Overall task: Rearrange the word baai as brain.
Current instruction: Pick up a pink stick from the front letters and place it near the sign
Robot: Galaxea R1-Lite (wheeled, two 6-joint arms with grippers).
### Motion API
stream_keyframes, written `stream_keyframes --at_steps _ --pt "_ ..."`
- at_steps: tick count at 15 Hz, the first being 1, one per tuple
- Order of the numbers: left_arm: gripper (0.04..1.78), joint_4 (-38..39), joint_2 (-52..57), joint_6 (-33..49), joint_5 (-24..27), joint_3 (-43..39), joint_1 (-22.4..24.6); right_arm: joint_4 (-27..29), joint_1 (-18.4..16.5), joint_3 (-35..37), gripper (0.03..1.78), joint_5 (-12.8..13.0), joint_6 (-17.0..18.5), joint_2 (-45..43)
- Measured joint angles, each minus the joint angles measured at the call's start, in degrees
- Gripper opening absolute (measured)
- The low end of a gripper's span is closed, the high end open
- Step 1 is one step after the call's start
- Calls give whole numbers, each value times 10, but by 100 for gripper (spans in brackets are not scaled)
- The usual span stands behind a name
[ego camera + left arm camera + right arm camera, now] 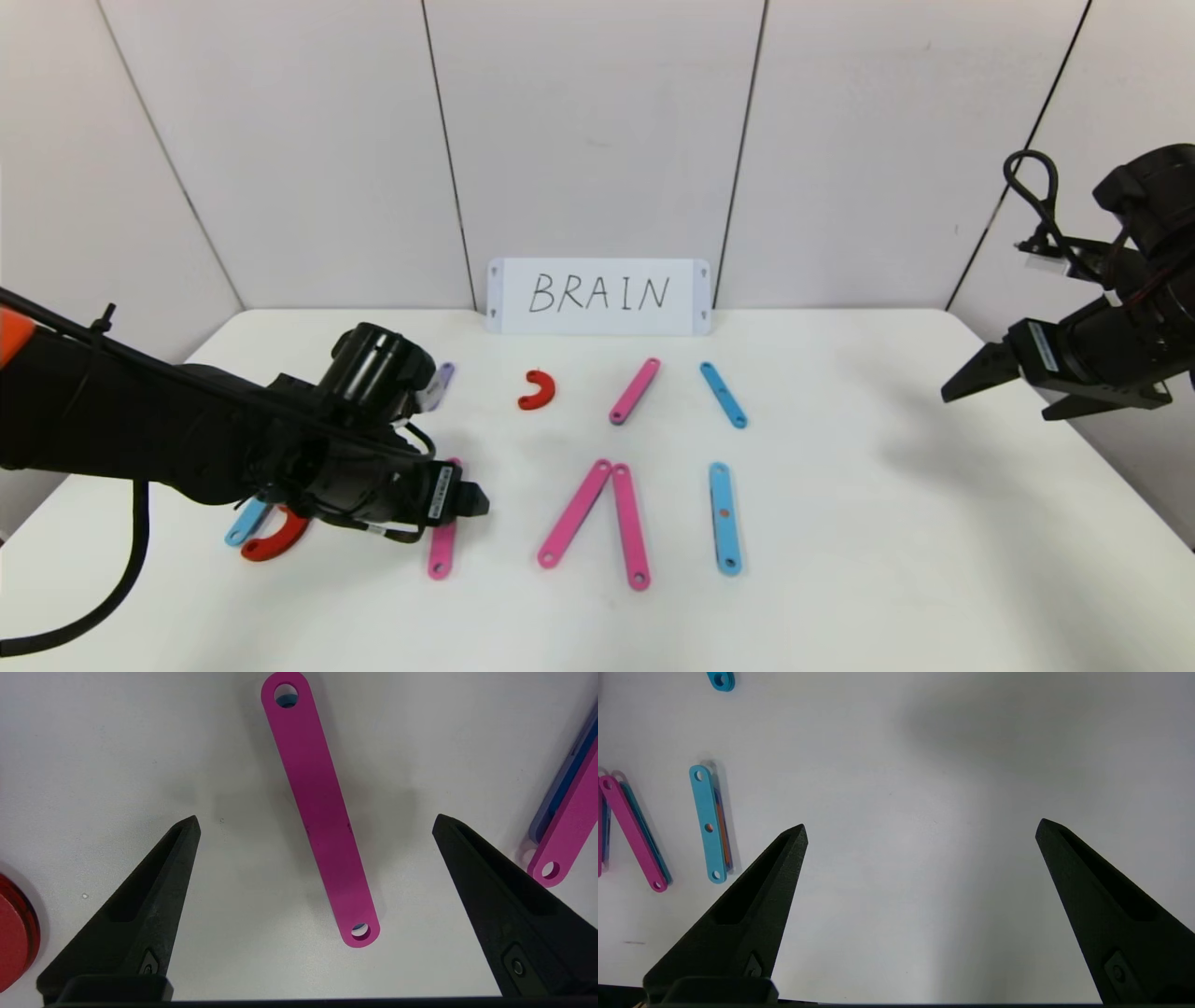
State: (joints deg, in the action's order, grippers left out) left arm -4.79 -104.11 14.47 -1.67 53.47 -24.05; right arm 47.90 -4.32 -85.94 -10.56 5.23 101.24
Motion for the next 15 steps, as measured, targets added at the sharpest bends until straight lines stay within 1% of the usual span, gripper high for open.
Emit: stream_keyframes --at_steps 2,6,15 --pt "174 0 -5 0 0 0 0 0 0 0 171 0 0 0" --pt "174 0 -15 2 -18 2 1 0 0 0 171 0 -1 0" --pt "174 1 -23 2 -19 4 2 -1 1 3 171 0 -1 0"
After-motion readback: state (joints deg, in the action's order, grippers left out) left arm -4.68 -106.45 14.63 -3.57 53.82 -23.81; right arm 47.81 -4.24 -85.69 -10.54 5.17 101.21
